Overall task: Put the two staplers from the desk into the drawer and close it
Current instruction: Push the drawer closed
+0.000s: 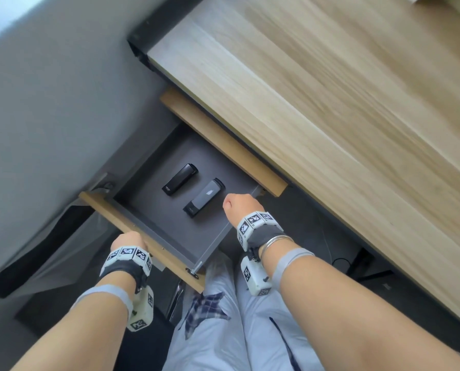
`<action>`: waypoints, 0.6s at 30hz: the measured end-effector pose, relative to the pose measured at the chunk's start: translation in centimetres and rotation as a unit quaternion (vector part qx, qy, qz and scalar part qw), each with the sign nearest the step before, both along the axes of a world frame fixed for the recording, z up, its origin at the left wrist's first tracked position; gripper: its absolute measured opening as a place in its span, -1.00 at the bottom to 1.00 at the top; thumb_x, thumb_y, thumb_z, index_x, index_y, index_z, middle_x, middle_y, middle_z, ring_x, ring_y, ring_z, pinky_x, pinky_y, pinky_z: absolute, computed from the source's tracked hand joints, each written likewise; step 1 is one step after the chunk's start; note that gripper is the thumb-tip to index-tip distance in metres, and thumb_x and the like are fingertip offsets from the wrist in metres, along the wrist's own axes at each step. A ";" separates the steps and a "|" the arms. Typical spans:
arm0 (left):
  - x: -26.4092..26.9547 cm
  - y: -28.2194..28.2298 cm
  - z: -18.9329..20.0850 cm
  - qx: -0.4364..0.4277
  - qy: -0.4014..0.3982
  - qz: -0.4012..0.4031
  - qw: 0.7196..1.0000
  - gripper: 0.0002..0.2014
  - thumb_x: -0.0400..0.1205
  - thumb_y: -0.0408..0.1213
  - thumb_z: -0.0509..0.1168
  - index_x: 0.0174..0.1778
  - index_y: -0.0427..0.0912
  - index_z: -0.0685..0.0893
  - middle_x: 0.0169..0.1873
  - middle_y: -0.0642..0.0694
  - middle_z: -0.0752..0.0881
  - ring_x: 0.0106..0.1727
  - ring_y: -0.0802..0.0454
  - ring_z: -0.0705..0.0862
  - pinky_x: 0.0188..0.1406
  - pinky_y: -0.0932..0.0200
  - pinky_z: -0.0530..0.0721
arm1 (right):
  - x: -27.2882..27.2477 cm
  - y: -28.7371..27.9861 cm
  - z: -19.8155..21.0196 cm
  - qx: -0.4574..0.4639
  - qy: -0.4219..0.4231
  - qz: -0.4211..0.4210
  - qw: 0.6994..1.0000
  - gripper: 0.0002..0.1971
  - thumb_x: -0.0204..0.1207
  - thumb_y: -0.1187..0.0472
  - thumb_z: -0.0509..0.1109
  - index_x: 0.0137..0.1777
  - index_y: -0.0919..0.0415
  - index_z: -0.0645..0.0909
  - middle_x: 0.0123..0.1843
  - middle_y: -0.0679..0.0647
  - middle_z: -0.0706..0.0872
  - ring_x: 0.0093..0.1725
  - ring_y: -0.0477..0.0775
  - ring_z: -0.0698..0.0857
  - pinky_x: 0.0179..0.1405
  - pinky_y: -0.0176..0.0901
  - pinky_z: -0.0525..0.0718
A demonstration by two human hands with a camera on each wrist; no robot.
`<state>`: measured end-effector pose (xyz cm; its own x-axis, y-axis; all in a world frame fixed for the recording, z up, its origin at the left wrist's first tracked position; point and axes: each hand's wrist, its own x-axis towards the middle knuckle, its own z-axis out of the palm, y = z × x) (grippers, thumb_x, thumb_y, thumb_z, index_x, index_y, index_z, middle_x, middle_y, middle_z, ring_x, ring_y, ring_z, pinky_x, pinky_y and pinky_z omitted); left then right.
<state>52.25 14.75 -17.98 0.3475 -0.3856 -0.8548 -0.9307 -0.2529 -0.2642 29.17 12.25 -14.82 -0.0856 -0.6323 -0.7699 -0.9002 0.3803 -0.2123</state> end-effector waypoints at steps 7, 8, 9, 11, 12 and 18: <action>-2.8 -2.4 -0.4 -0.062 0.031 0.018 0.997 -0.75 0.56 -0.46 0.30 0.11 -0.35 0.76 0.11 -0.29 0.76 0.10 -0.24 0.74 0.13 0.03 0.69 | -2.6 0.0 0.4 0.000 0.008 -0.033 0.999 -0.66 0.66 0.35 0.02 0.17 0.21 0.63 -0.12 0.15 0.59 -0.19 0.24 0.56 -0.32 -0.16 0.46; -3.4 -2.9 -0.5 -0.075 0.036 0.029 0.996 -0.76 0.56 -0.43 0.33 0.11 -0.39 0.75 0.11 -0.31 0.76 0.12 -0.27 0.73 0.13 0.01 0.69 | -3.0 0.1 0.4 0.001 0.008 -0.038 0.999 -0.66 0.66 0.35 0.02 0.17 0.21 0.63 -0.12 0.15 0.59 -0.19 0.23 0.56 -0.38 -0.20 0.44; -4.1 -3.4 -0.6 -0.084 0.039 0.043 0.995 -0.76 0.57 -0.39 0.35 0.09 -0.44 0.74 0.10 -0.34 0.75 0.14 -0.29 0.72 0.13 0.00 0.68 | -3.5 0.1 0.4 0.003 0.007 -0.046 0.999 -0.65 0.66 0.35 0.02 0.18 0.21 0.63 -0.12 0.15 0.59 -0.19 0.23 0.56 -0.46 -0.24 0.39; -5.3 -4.5 -1.0 -0.098 0.052 0.080 0.991 -0.74 0.59 -0.33 0.35 0.07 -0.47 0.72 0.10 -0.37 0.74 0.17 -0.30 0.71 0.13 -0.02 0.66 | -4.3 0.2 0.3 0.006 0.006 -0.060 0.998 -0.65 0.66 0.36 0.01 0.20 0.23 0.63 -0.09 0.19 0.62 -0.19 0.23 0.56 -0.52 -0.26 0.34; -5.8 -5.0 -1.3 -0.108 0.055 0.103 0.987 -0.73 0.60 -0.31 0.33 0.07 -0.47 0.72 0.11 -0.38 0.74 0.18 -0.30 0.70 0.14 -0.03 0.65 | -4.8 0.3 0.2 0.007 0.005 -0.068 0.998 -0.64 0.66 0.36 0.01 0.22 0.23 0.62 -0.04 0.24 0.67 -0.18 0.23 0.56 -0.45 -0.26 0.39; -9.5 -7.5 -2.9 -0.129 0.086 0.166 0.974 -0.76 0.57 -0.49 0.30 0.08 -0.57 0.68 0.11 -0.38 0.73 0.20 -0.31 0.70 0.17 -0.06 0.66 | -7.2 1.3 -0.3 0.002 0.011 -0.104 0.995 -0.66 0.67 0.31 0.03 0.18 0.21 0.65 0.12 0.25 0.76 -0.16 0.23 0.57 -0.21 -0.16 0.46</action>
<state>42.71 7.23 -20.87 0.3501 -0.4851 -0.8013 -0.8108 -0.5854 0.0001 21.95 13.54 -15.15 -0.2315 -0.5962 -0.7687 -0.8068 0.5592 -0.1907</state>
